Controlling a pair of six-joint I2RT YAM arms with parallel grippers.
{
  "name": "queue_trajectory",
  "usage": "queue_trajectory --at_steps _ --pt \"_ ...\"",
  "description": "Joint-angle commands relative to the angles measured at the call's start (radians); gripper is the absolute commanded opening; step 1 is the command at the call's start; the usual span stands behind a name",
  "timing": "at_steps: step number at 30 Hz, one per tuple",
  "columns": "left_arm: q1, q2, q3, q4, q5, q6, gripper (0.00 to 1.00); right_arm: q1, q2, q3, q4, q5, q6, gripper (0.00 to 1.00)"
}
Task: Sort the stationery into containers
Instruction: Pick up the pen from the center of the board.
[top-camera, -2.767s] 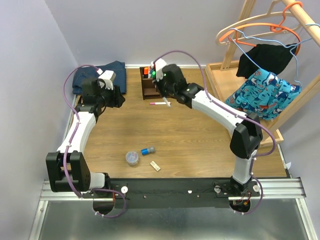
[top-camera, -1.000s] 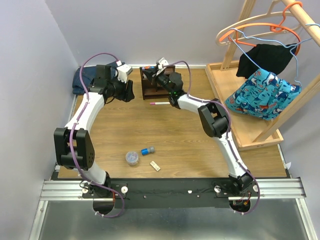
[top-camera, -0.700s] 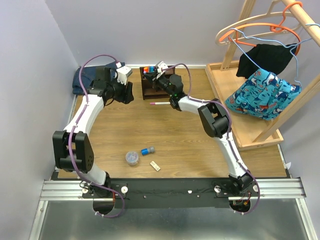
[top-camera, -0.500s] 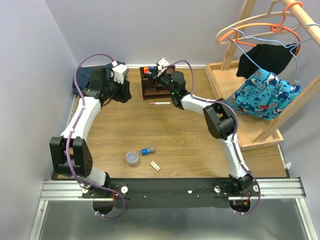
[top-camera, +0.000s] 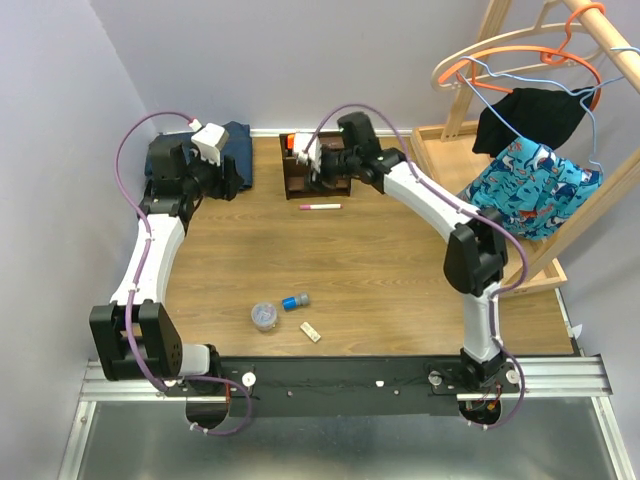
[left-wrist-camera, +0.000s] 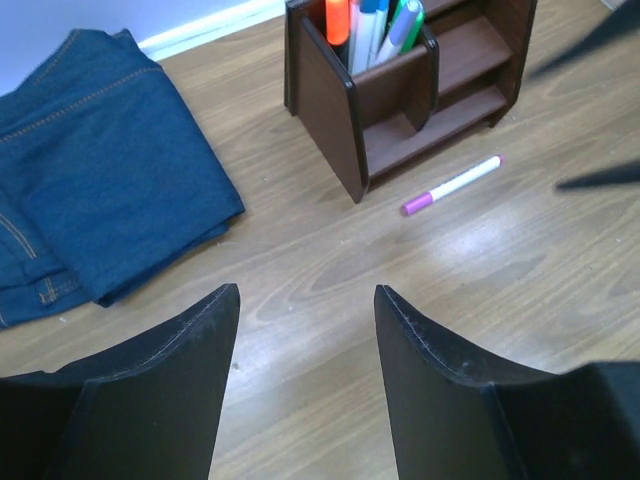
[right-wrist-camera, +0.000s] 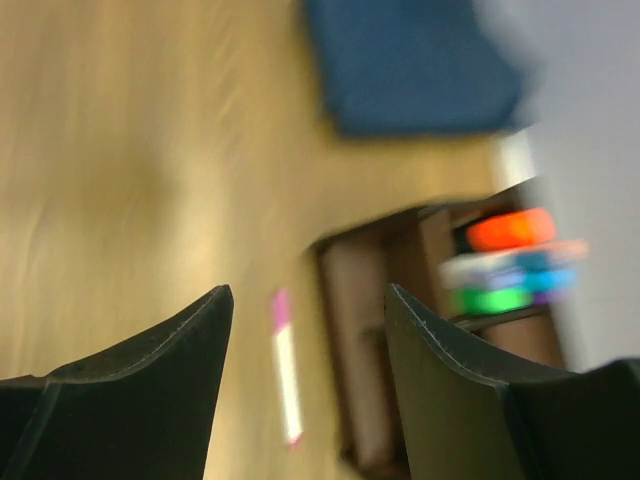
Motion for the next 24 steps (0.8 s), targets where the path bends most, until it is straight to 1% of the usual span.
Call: queue_trajectory --at_steps 1,4,6,7,10,17,24 --pt "0.008 -0.072 -0.079 0.044 0.036 0.015 0.65 0.003 0.143 0.028 -0.635 -0.016 -0.393 0.69" --pt "0.008 -0.096 -0.114 0.053 0.025 0.007 0.65 0.004 0.169 0.019 -0.589 0.016 -0.403 0.70" --pt "0.008 -0.109 -0.127 0.056 0.025 -0.001 0.65 0.006 0.201 0.037 -0.543 0.016 -0.374 0.70" --pt "0.008 -0.112 -0.137 0.056 0.025 -0.001 0.65 0.006 0.215 0.051 -0.526 0.016 -0.332 0.70" --pt "0.007 -0.118 -0.156 0.055 0.027 -0.005 0.66 0.007 0.250 0.099 -0.481 0.024 -0.295 0.70" --pt "0.008 -0.104 -0.174 0.071 0.036 -0.028 0.66 0.007 0.281 0.134 -0.366 0.053 -0.260 0.69" --pt "0.010 -0.084 -0.176 0.085 0.040 -0.041 0.66 0.007 0.405 0.289 -0.368 0.076 -0.182 0.67"
